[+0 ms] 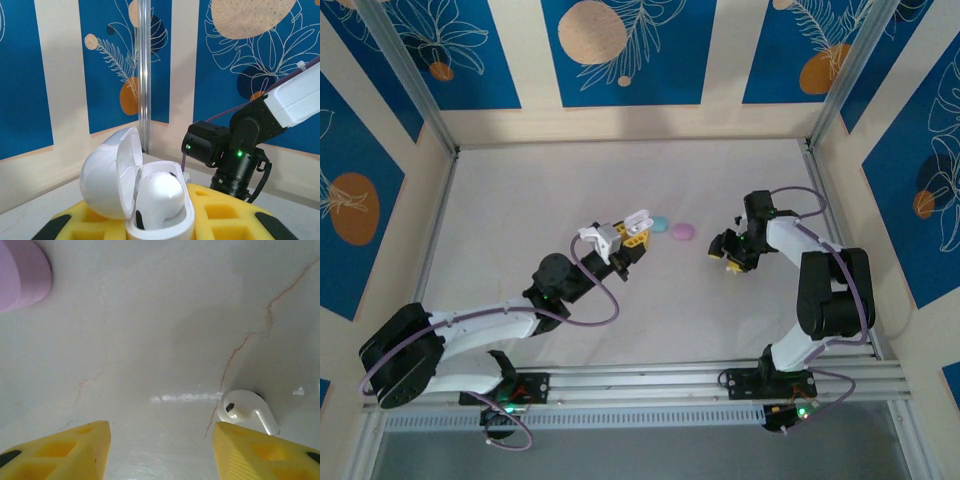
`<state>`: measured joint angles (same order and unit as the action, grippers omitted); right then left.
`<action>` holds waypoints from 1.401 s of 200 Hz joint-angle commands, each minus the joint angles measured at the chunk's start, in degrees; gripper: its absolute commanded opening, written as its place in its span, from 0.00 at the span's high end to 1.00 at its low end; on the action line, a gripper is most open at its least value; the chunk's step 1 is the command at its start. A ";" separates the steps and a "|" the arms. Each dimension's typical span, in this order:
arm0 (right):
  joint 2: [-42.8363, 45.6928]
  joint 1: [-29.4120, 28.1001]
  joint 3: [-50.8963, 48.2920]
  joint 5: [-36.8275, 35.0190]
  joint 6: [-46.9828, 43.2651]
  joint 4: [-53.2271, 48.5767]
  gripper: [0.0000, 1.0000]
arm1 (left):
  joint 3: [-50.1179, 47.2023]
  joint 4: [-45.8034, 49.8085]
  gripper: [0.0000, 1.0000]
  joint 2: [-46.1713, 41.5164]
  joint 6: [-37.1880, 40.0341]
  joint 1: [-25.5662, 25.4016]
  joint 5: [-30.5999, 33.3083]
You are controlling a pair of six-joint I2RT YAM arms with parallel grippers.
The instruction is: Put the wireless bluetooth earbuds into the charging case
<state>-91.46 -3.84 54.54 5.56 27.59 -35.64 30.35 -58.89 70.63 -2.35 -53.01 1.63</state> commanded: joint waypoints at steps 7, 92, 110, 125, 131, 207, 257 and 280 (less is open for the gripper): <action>1.09 2.03 2.03 -3.09 -3.36 -1.31 0.42 | 0.30 -0.87 0.90 -0.58 0.97 -0.60 0.15; -5.91 3.58 3.32 -1.53 -4.51 -1.78 0.39 | 0.98 0.17 0.90 -0.50 0.77 -0.55 -0.21; -6.10 3.23 2.56 -2.22 -3.96 -1.98 0.39 | 1.11 0.25 0.90 -0.49 0.79 -0.60 -0.22; -5.79 2.82 1.98 -2.05 -3.52 -2.30 0.39 | 1.09 0.25 0.90 -0.49 0.92 -0.62 -0.13; -5.55 2.56 1.83 -1.96 -3.38 -2.41 0.39 | 1.10 0.19 0.90 -0.54 1.00 -0.59 -0.11; -3.02 -1.14 1.23 -3.13 -1.88 -4.85 0.39 | 1.19 -0.84 0.90 0.05 0.94 -0.58 -0.13; -5.38 -2.71 5.13 -12.36 -4.66 -7.79 0.42 | 0.93 -0.65 0.90 -0.10 0.97 -0.60 -0.01; -7.31 -3.95 6.90 -14.66 -5.71 -9.21 0.47 | 0.76 -0.50 0.90 -0.43 0.92 -0.59 0.17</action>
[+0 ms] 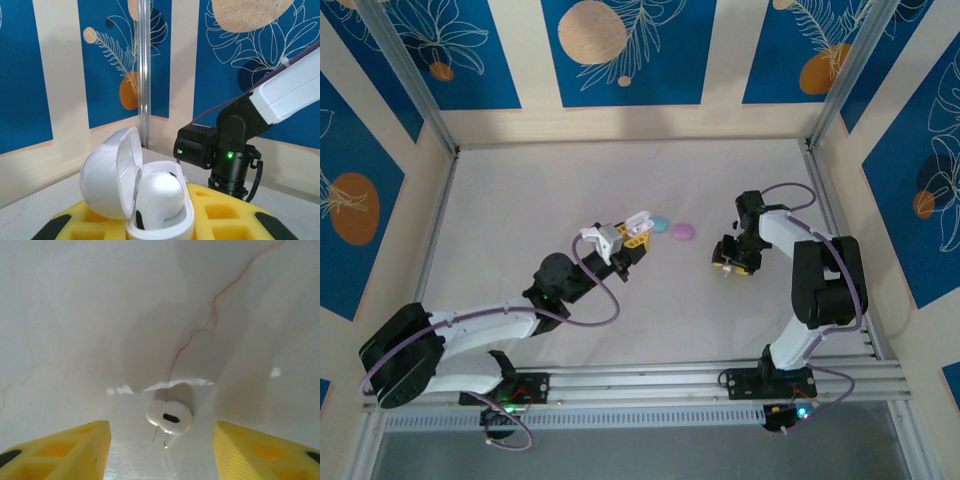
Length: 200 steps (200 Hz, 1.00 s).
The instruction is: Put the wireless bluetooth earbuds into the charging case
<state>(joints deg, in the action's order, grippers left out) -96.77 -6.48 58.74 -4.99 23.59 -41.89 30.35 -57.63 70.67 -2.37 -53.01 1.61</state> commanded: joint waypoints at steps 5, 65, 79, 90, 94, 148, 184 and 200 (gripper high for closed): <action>-2.37 -1.50 2.97 -4.37 -1.54 -3.15 0.48 | 0.62 -1.77 0.90 -0.53 0.91 -0.60 0.28; -5.97 -2.64 5.14 -6.13 -0.44 -3.84 0.56 | 0.65 -1.20 0.89 -0.88 1.14 -0.59 0.26; -6.47 -3.08 5.31 -5.93 -0.56 -3.83 0.57 | 0.59 -1.01 0.90 -1.04 1.12 -0.60 0.15; -6.80 -3.44 5.42 -5.98 -0.49 -4.03 0.58 | 0.44 -0.75 0.89 -1.27 1.05 -0.59 0.24; -6.94 -3.53 5.40 -6.12 -0.49 -4.08 0.58 | 0.37 -0.76 0.89 -1.31 1.05 -0.60 0.31; -7.29 -3.80 5.07 -6.39 0.52 -4.17 0.66 | 0.13 -0.15 0.89 -1.94 1.34 -0.58 0.76; -6.97 -4.06 5.16 -6.49 0.73 -4.28 0.71 | 0.17 -0.28 0.89 -1.82 1.31 -0.55 0.68; -5.91 -4.28 4.74 -6.35 0.80 -3.96 0.73 | 0.10 -0.28 0.89 -1.86 1.32 -0.61 0.77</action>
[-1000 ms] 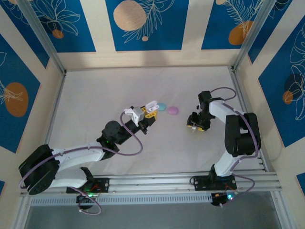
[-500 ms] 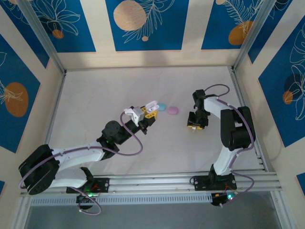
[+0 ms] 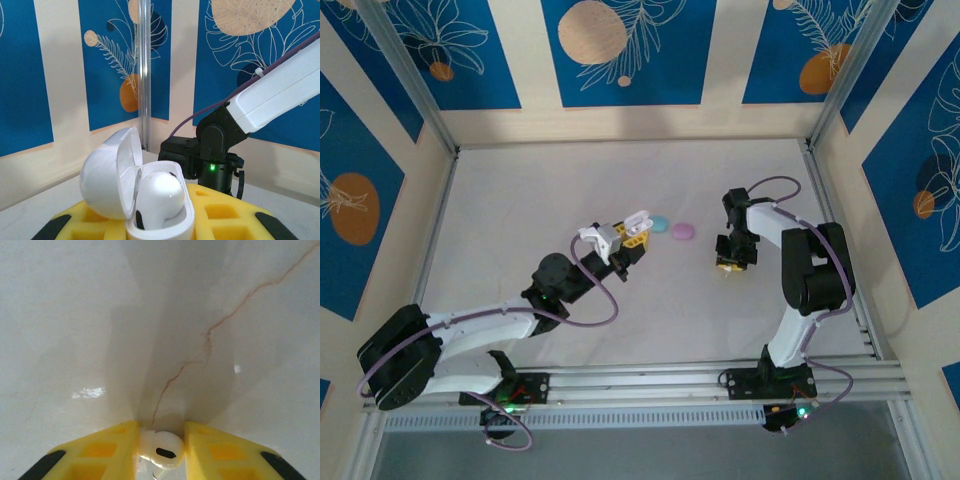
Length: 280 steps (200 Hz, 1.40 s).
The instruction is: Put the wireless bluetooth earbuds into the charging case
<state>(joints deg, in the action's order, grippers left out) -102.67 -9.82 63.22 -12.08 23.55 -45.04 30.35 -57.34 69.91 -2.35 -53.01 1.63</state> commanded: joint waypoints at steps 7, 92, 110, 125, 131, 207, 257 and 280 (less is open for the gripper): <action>0.67 -0.99 0.15 0.74 0.88 -0.73 0.73 | 0.06 -0.58 0.89 -1.09 1.27 -0.56 0.74; 20.07 -7.19 2.18 0.16 -1.19 -0.34 0.73 | 1.07 0.64 0.89 0.53 0.43 -0.60 0.36; 26.38 -10.94 3.02 -1.60 -2.20 1.87 0.73 | 1.84 0.72 0.89 1.64 -0.11 -0.60 -0.52; 31.44 -14.33 3.39 -3.81 -3.08 4.36 0.73 | 2.37 0.74 0.89 2.52 -0.69 -0.61 -1.22; 33.29 -15.65 3.48 -4.57 -3.52 5.50 0.73 | 2.59 0.75 0.89 2.87 -0.97 -0.59 -1.52; 44.57 -30.83 5.07 -12.86 -8.42 14.06 0.73 | 4.27 0.74 0.89 4.92 -3.01 -0.60 -4.30; 44.25 -35.26 4.96 -10.45 -9.75 19.64 0.72 | 4.38 0.74 0.89 4.89 -3.14 -0.54 -5.40; 43.09 -35.52 5.50 -8.68 -9.48 20.15 0.73 | 4.38 0.85 0.89 4.78 -3.27 -0.60 -5.56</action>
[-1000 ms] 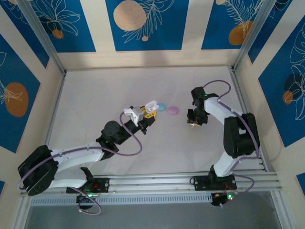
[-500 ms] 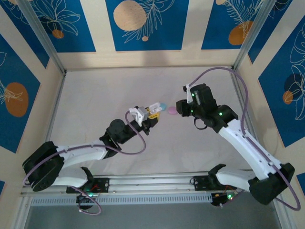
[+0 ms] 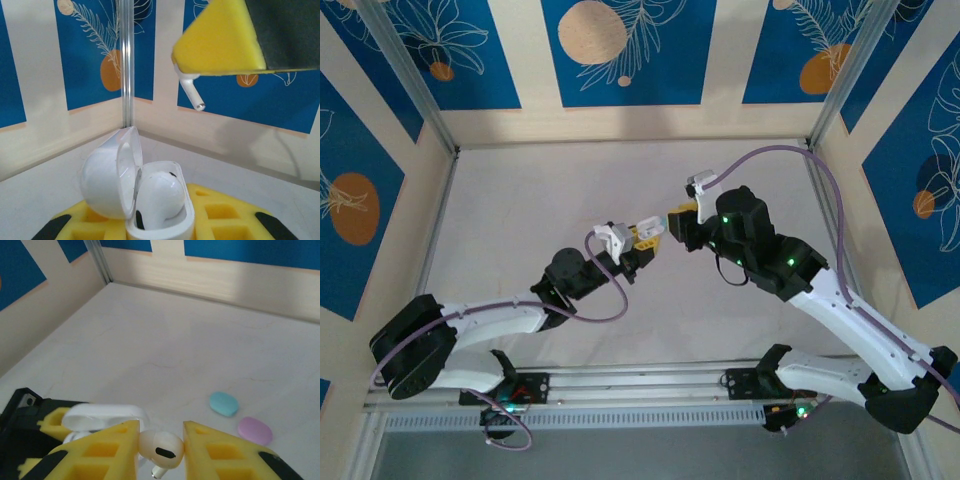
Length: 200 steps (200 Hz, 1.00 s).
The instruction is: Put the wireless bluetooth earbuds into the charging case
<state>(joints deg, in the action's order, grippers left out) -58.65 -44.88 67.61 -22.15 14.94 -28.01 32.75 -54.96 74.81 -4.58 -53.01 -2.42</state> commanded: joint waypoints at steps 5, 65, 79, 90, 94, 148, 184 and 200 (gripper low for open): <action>-1.11 -0.47 1.07 1.72 -0.98 3.36 0.73 | 2.02 -1.55 0.89 -0.14 -1.04 -0.56 -1.55; -2.79 -0.56 0.15 4.79 -2.52 4.61 0.73 | 1.97 -1.35 0.89 -0.64 -1.20 -0.60 -1.88; -3.08 -0.56 -0.03 5.18 -2.63 4.72 0.72 | 2.11 -1.34 0.88 -0.76 -1.21 -0.60 -1.98; -3.31 -0.56 -0.33 5.48 -2.85 4.80 0.73 | 2.13 -1.44 0.88 -0.74 -1.27 -0.60 -2.08; -3.43 -0.55 -0.42 5.55 -2.92 4.81 0.73 | 2.12 -1.44 0.88 -0.79 -1.31 -0.59 -2.07; -4.23 -0.56 -2.24 6.19 -4.20 5.49 0.73 | 1.94 -2.15 0.88 -0.75 -2.23 -0.60 -2.16; -4.80 -0.47 -3.15 7.38 -5.10 5.36 0.73 | 1.92 -2.63 0.88 -0.66 -2.35 -0.60 -2.08; -4.89 -0.50 -3.50 8.21 -5.67 5.12 0.73 | 1.94 -2.82 0.88 -0.73 -2.34 -0.60 -1.85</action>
<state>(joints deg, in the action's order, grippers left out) -63.16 -45.06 65.45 -16.16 11.03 -23.57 32.77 -54.76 74.81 -6.11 -53.01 -3.33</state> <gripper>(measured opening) 0.276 0.236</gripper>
